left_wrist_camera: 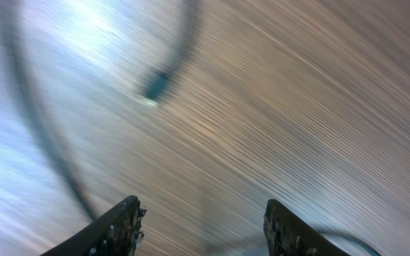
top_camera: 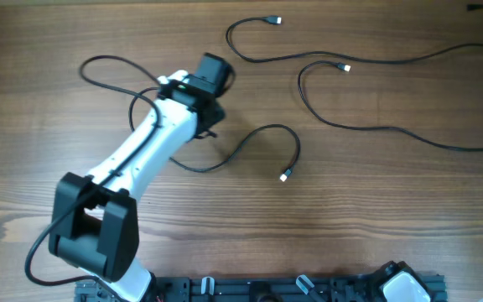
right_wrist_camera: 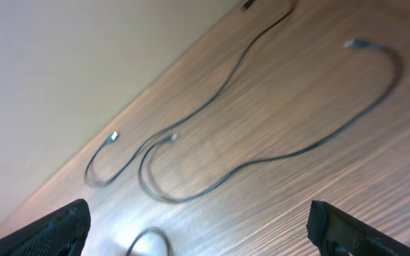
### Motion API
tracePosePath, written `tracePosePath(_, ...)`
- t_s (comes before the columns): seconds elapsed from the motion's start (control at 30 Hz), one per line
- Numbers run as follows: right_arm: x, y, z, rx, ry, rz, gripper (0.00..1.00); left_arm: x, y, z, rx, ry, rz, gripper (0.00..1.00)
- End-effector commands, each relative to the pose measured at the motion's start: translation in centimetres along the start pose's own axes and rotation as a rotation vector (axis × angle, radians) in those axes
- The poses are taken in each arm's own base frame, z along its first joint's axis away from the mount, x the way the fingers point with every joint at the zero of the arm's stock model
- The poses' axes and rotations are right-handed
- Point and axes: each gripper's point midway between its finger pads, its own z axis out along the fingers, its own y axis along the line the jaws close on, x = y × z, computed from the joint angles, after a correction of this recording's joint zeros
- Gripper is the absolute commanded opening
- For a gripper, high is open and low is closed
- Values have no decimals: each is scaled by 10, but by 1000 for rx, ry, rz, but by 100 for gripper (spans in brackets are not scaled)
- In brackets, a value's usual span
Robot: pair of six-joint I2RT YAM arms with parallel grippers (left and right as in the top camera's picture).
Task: Untangle cables
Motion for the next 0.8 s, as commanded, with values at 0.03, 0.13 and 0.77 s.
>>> tracePosePath(0.03,8,19,6,-145,56,-98,100,-35,43,1,-99,-51,-83,57)
tracePosePath(0.13,11,21,6,-151,66,-110,100,-49,59,5,-121,-53,-136,57)
tracePosePath(0.77,51,87,40,-362,278,-278,100,-65,79,8,-169,-90,-175,96)
